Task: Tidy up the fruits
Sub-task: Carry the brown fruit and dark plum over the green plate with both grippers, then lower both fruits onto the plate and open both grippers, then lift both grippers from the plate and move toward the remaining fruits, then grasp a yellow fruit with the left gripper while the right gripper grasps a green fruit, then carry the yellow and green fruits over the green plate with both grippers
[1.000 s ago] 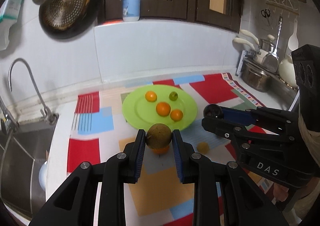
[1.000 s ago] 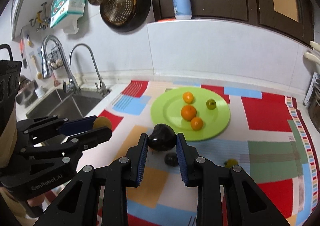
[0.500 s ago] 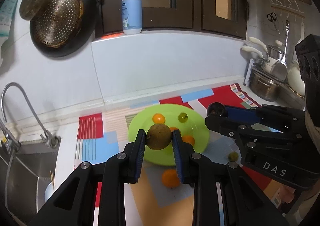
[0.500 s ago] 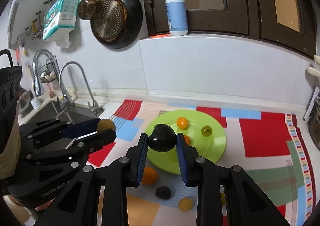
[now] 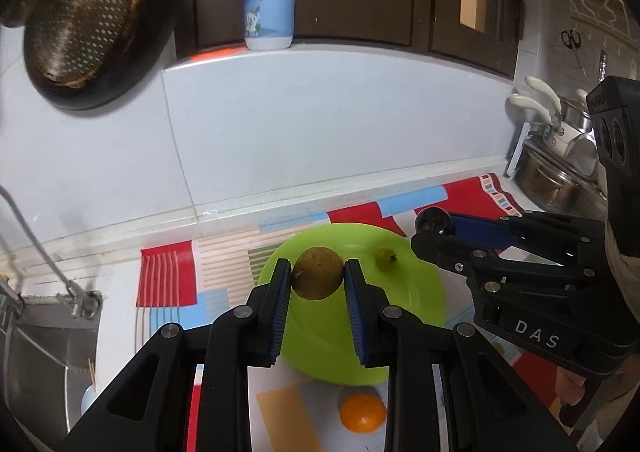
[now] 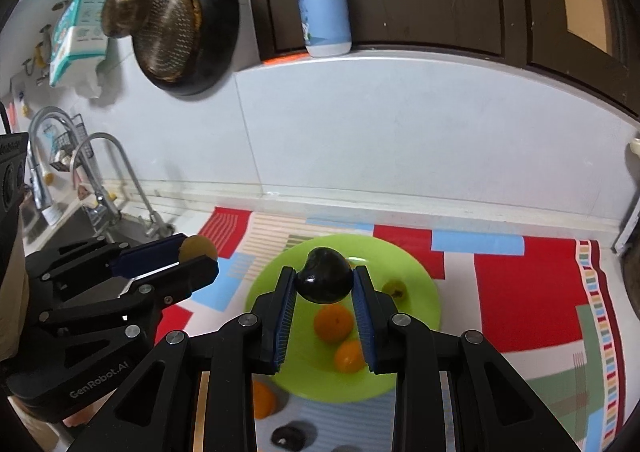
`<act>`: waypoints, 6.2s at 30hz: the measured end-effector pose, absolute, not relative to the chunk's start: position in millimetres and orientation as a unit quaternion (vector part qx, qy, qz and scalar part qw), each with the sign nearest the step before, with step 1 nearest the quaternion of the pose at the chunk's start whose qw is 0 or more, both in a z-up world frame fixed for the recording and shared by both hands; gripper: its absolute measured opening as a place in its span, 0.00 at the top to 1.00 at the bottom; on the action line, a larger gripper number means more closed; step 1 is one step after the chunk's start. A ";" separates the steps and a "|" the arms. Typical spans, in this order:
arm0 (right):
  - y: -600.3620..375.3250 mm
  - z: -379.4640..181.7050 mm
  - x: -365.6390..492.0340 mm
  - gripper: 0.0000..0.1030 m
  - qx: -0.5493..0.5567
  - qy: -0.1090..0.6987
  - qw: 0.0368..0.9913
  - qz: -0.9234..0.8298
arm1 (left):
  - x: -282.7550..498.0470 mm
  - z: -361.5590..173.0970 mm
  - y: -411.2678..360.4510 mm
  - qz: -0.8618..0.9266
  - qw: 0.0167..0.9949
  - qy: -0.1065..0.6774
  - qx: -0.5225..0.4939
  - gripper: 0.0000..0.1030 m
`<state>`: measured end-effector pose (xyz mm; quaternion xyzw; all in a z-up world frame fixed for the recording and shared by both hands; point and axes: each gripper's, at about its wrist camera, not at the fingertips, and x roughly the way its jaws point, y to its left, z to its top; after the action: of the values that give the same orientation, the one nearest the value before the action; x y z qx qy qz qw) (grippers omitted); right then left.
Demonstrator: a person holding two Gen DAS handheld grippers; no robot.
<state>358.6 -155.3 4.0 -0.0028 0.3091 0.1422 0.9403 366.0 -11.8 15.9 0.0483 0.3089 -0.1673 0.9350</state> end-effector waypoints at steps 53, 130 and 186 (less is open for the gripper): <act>-162.7 -50.5 433.1 0.70 -0.007 0.375 0.920 0.109 | 428.5 -29.7 -21.4 -0.162 0.916 0.361 0.058 0.61; -242.5 -102.0 254.5 0.51 -0.065 0.376 0.916 0.125 | 250.7 -93.3 -122.0 -0.224 0.901 0.357 0.102 0.58; -220.0 -54.0 239.9 0.70 -0.005 0.356 0.926 0.128 | 230.4 -41.0 -82.8 -0.228 0.913 0.330 0.070 0.72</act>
<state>239.9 -220.0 -54.0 -0.0051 0.3558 0.1283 0.9257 230.4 -82.8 -41.0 0.0702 0.3300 -0.2282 0.9133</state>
